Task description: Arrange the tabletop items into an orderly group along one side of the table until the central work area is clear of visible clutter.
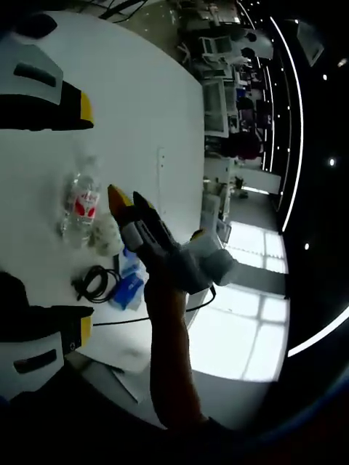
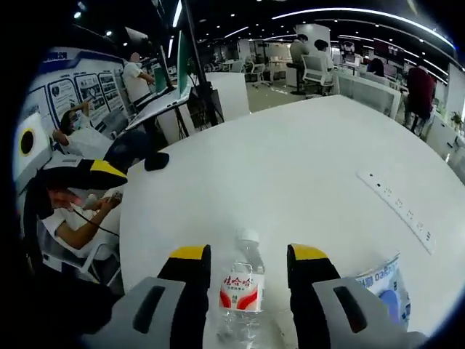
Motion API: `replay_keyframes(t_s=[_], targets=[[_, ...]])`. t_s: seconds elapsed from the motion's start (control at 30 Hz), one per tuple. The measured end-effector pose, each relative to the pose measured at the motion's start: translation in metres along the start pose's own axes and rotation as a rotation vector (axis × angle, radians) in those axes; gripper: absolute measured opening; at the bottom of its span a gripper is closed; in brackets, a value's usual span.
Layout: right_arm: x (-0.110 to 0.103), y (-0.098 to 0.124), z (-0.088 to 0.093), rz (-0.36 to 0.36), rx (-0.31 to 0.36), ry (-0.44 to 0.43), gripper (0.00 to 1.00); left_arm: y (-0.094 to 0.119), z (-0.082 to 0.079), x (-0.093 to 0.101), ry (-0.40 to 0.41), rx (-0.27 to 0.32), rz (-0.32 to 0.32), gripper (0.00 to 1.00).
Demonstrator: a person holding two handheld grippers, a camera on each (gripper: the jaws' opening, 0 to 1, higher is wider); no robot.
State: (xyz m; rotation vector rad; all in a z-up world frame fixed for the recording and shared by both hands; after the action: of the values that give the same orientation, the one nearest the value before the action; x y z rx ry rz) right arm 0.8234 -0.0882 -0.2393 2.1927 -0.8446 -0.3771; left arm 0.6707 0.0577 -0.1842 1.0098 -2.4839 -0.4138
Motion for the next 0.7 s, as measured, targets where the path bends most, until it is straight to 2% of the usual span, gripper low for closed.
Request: replay_keyframes(t_s=[0.1,0.3,0.7], targets=[[-0.004,-0.008,0.000,-0.012,-0.033,0.024,0.33,0.002,-0.003,-0.001,0.010,0.013,-0.001,1.00],[-0.006,-0.031,-0.003,-0.012,-0.080,0.076,0.34,0.008,-0.002,-0.006,0.013,0.021,-0.022,1.00],[-0.019,-0.051,-0.007,-0.019,-0.137,0.102,0.29,0.014,0.001,-0.014,0.030,0.023,-0.045,0.99]])
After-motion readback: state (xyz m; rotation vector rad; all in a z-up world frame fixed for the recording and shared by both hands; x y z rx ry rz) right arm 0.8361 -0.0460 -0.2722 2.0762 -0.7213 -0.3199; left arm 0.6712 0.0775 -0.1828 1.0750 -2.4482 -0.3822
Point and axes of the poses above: the point that each gripper's makers call its tool centre point, and the gripper's own axes: y roughly backward along the fingers, x roughly to its right, z roughly out of its underside, the point moved 10 cm from there along y, roughly backward along the fingers, and after that the axes turned 9 degrees about z, right-handed, at the moved point
